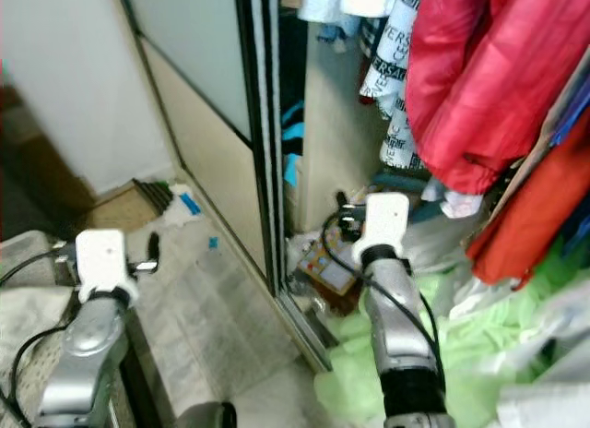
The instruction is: Clean up the room
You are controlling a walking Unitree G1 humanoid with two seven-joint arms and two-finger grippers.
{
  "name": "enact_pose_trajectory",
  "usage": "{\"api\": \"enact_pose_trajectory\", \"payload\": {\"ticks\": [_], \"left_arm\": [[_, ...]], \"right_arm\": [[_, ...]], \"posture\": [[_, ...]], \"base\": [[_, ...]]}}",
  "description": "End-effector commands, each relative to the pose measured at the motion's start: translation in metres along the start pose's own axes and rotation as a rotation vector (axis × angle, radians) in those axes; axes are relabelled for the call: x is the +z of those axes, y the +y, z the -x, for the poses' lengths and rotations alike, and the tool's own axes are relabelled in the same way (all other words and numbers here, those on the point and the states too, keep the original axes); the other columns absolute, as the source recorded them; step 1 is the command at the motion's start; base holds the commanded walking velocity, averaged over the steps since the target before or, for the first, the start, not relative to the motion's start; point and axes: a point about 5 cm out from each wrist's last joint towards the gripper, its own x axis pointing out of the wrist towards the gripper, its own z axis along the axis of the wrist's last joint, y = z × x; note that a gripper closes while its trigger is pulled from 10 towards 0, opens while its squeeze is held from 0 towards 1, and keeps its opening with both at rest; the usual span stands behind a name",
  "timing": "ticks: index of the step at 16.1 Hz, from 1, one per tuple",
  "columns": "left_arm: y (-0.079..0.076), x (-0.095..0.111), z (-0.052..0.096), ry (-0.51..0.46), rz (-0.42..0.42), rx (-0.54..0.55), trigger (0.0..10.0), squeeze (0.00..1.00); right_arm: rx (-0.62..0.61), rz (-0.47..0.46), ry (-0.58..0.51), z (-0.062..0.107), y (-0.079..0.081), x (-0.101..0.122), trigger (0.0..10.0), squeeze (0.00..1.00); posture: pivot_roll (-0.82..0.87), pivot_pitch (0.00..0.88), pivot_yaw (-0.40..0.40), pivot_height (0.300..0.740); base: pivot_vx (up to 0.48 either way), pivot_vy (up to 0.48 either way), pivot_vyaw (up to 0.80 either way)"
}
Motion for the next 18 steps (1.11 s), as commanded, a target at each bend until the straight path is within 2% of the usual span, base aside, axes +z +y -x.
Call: {"api": "enact_pose_trajectory", "payload": {"ticks": [1, 6, 13, 18], "left_arm": [[-0.002, 0.004, 0.001, -0.012, 0.004, -0.011, 10.0, 0.00], [-0.006, 0.008, -0.003, -0.017, -0.015, -0.045, 10.0, 0.00], [-0.009, 0.012, -0.005, -0.013, 0.021, -0.043, 10.0, 0.00], [-0.009, 0.017, -0.008, -0.051, 0.017, -0.066, 10.0, 0.00]], "right_arm": [[-0.002, 0.011, 0.024, 0.002, -0.004, -0.003, 10.0, 0.00], [0.012, 0.027, 0.036, 0.001, -0.005, -0.001, 10.0, 0.00], [0.022, 0.037, 0.029, -0.002, -0.004, 0.002, 10.0, 0.00], [0.022, 0.042, 0.029, -0.002, -0.005, 0.004, 10.0, 0.00]], "posture": [[-0.02, 0.000, -0.005, 0.740], [-0.02, 0.000, -0.020, 0.740], [-0.03, 0.000, -0.007, 0.740], [-0.04, 0.000, -0.009, 0.740]], "base": [[0.000, 0.000, 0.80], [0.000, 0.000, 0.80], [0.000, 0.000, 0.80], [0.000, 0.000, 0.80]]}}
